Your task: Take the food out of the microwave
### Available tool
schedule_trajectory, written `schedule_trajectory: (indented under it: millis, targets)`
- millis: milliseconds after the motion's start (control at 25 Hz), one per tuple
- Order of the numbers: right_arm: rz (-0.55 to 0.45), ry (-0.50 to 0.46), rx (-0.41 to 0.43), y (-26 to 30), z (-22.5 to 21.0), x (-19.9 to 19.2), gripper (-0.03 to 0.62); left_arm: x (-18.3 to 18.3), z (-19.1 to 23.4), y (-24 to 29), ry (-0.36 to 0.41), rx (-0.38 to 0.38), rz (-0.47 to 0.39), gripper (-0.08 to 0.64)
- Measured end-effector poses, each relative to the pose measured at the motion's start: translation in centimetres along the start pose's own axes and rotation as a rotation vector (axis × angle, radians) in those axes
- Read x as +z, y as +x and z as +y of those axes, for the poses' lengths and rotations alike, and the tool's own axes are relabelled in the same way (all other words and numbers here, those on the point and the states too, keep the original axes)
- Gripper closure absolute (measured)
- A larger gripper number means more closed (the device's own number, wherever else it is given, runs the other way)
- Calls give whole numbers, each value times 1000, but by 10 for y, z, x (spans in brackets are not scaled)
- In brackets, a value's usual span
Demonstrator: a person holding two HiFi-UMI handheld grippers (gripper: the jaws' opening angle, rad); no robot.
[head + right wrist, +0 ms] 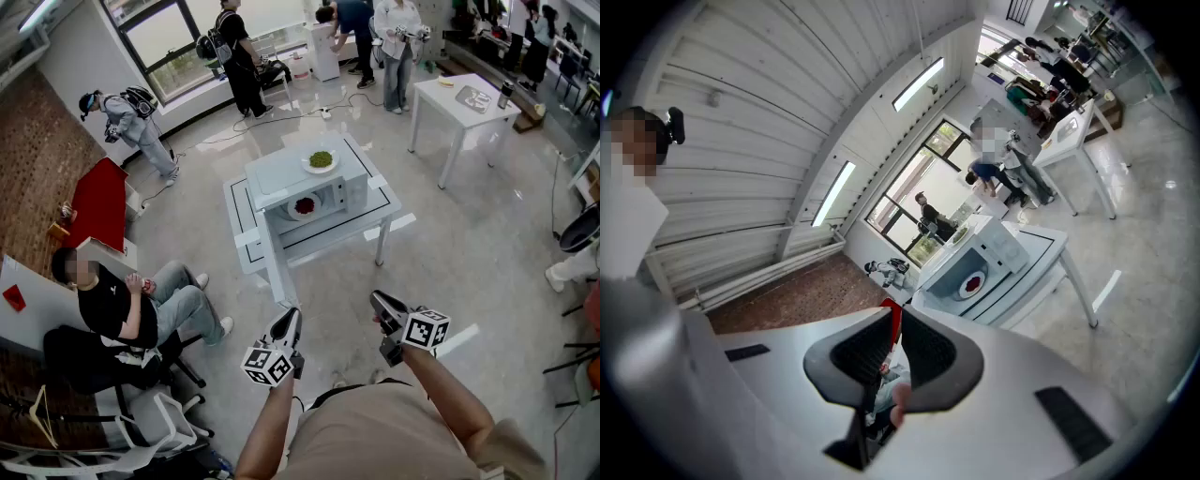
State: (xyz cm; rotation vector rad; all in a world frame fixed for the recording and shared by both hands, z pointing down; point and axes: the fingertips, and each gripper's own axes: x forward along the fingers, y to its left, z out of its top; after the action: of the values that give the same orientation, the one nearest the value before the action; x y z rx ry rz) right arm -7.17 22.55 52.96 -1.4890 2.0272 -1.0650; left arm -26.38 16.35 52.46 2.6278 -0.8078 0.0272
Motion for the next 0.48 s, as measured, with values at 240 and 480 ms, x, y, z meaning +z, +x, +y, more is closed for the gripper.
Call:
schedule_trajectory:
  millis: [240, 480]
  targets:
    - [22, -8, 36, -1, 1, 3, 558, -3, -5, 4, -3, 15, -9, 554]
    - [33, -18, 56, -8, 0, 16, 558, 4, -13, 9, -23, 36, -39, 554]
